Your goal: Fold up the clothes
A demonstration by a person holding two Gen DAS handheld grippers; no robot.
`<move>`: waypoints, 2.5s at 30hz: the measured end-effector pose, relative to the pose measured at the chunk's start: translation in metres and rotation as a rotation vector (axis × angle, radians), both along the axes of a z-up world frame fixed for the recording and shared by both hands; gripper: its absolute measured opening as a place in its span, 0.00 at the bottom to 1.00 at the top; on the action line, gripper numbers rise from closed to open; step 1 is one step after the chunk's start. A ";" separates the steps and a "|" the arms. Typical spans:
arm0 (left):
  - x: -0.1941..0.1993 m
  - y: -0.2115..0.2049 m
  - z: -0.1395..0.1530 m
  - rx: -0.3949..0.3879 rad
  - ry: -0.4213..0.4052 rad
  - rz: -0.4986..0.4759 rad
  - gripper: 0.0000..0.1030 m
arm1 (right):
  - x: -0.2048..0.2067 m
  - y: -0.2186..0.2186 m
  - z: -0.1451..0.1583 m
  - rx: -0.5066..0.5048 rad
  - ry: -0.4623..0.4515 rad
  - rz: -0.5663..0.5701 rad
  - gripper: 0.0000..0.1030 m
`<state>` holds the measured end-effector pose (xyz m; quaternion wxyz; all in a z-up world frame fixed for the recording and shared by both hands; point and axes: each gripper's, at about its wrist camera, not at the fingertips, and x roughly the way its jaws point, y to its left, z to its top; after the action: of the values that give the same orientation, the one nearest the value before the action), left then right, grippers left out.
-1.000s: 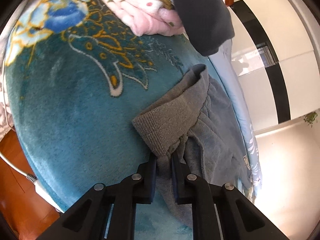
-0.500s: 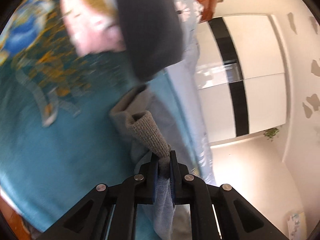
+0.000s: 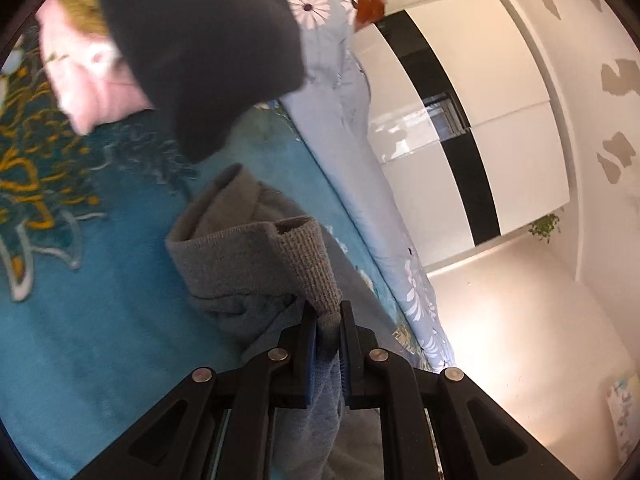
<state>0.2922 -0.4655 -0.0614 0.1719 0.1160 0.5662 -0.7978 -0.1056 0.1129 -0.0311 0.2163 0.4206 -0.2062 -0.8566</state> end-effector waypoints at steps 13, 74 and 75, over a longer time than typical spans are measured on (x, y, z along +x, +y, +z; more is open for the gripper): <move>0.042 0.022 -0.010 0.064 -0.028 0.044 0.10 | 0.042 0.034 -0.082 -0.253 -0.218 -0.114 0.47; -0.089 -0.050 -0.055 0.068 -0.382 0.207 0.76 | -0.222 -0.164 -0.070 -0.150 -0.172 0.018 0.41; -0.093 -0.051 -0.057 0.075 -0.374 0.203 0.74 | -0.221 -0.167 -0.071 -0.125 -0.184 0.009 0.21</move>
<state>0.1988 -0.5168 -0.1179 0.3491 0.2107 0.5625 -0.7193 -0.3270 -0.0544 -0.1022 0.2262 0.4840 -0.2762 -0.7989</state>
